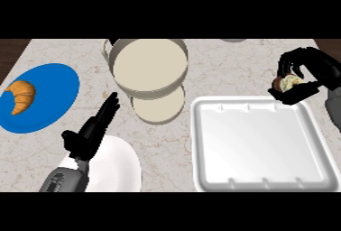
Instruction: Pick the cupcake from the tray and place it in the tiered basket
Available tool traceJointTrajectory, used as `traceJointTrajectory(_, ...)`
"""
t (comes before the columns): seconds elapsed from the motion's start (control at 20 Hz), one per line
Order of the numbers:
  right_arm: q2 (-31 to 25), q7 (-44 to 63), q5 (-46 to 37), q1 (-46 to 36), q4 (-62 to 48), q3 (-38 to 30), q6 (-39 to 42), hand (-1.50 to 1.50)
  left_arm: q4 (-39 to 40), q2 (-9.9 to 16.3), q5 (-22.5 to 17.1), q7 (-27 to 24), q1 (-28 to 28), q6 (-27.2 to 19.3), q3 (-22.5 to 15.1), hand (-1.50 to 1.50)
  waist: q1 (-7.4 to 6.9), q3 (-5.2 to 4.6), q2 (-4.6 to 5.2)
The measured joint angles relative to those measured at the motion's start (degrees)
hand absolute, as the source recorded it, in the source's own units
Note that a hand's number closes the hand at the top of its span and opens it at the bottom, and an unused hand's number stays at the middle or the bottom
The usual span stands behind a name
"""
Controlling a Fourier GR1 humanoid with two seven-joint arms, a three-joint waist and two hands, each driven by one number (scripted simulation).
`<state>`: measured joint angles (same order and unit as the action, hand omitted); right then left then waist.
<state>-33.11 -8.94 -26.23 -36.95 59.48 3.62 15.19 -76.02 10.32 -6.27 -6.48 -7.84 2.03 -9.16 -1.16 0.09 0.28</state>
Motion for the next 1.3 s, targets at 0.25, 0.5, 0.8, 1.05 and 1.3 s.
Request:
traceJointTrajectory(0.25,0.89,1.0,5.51,-6.36,3.68,-3.71,4.59,1.5,-0.57,0.11,0.55,0.68,0.54,-0.31,0.35,0.0,0.59,-0.08,-0.31)
traceJointTrajectory(0.5,3.69,9.79,9.14,-13.57,7.47,-5.1,8.93,1.5,-1.5,-0.11,0.93,1.23,1.11,-0.17,0.57,0.0,0.74,-0.12,-0.41)
traceJointTrajectory(0.8,10.33,22.13,10.47,-23.85,7.28,-4.84,8.82,1.5,-1.99,-0.55,1.49,1.22,1.6,-0.03,0.74,0.0,0.51,-0.14,-0.39)
traceJointTrajectory(1.05,15.88,28.52,9.85,-32.6,2.24,-4.4,6.93,1.5,-1.98,-0.78,1.94,1.62,1.14,0.32,0.9,0.0,0.13,-0.15,-0.25)
traceJointTrajectory(1.3,21.99,29.59,7.32,-38.46,-5.05,-2.67,3.44,1.5,-3.83,-1.09,2.42,2.28,1.78,0.49,0.44,0.0,-0.33,-0.15,-0.11)
